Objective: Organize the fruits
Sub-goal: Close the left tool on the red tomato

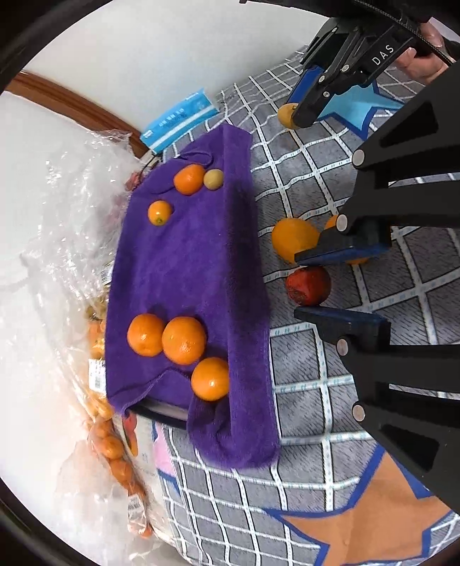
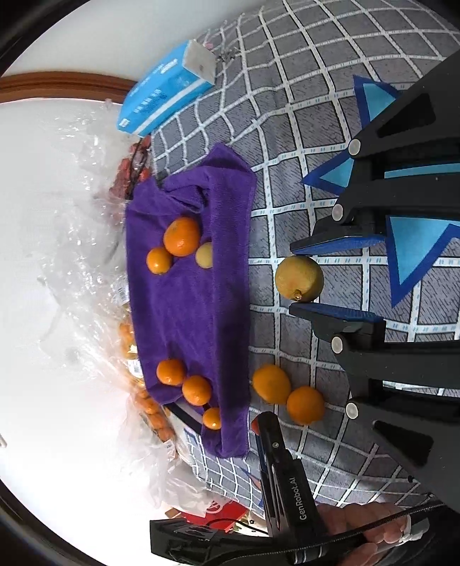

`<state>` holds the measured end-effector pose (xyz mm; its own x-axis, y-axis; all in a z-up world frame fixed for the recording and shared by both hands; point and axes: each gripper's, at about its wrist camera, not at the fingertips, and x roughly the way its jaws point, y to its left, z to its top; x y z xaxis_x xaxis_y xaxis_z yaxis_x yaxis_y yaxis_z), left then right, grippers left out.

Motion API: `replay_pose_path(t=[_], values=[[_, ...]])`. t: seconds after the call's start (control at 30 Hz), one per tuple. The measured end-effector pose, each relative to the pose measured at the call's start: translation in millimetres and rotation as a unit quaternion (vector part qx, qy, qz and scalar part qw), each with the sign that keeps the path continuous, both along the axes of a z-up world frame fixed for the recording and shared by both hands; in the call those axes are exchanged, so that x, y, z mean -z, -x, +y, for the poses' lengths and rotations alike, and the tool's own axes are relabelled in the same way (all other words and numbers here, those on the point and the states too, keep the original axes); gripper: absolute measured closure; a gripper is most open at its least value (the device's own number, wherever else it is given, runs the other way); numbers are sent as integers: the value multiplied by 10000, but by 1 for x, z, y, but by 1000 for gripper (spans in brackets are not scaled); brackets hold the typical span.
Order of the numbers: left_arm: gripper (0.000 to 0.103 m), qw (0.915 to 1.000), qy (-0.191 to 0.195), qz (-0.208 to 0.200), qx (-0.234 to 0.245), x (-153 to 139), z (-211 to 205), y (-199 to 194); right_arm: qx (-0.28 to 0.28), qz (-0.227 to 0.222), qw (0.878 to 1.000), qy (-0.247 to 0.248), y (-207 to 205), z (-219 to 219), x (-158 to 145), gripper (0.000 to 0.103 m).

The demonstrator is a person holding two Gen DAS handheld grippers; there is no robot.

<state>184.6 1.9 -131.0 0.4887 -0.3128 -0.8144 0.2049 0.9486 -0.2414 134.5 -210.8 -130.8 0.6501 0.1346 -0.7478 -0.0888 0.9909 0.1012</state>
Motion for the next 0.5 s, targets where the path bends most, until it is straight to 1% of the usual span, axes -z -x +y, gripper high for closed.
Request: replay_pose_path(t=[0.23, 0.5], values=[[80, 9997, 90, -159, -189, -24, 15, 16, -13, -139, 9999, 17, 10, 8, -25, 76], [80, 9988, 158, -347, -295, -51, 33, 34, 59, -306, 9995, 35, 15, 16, -51, 76]])
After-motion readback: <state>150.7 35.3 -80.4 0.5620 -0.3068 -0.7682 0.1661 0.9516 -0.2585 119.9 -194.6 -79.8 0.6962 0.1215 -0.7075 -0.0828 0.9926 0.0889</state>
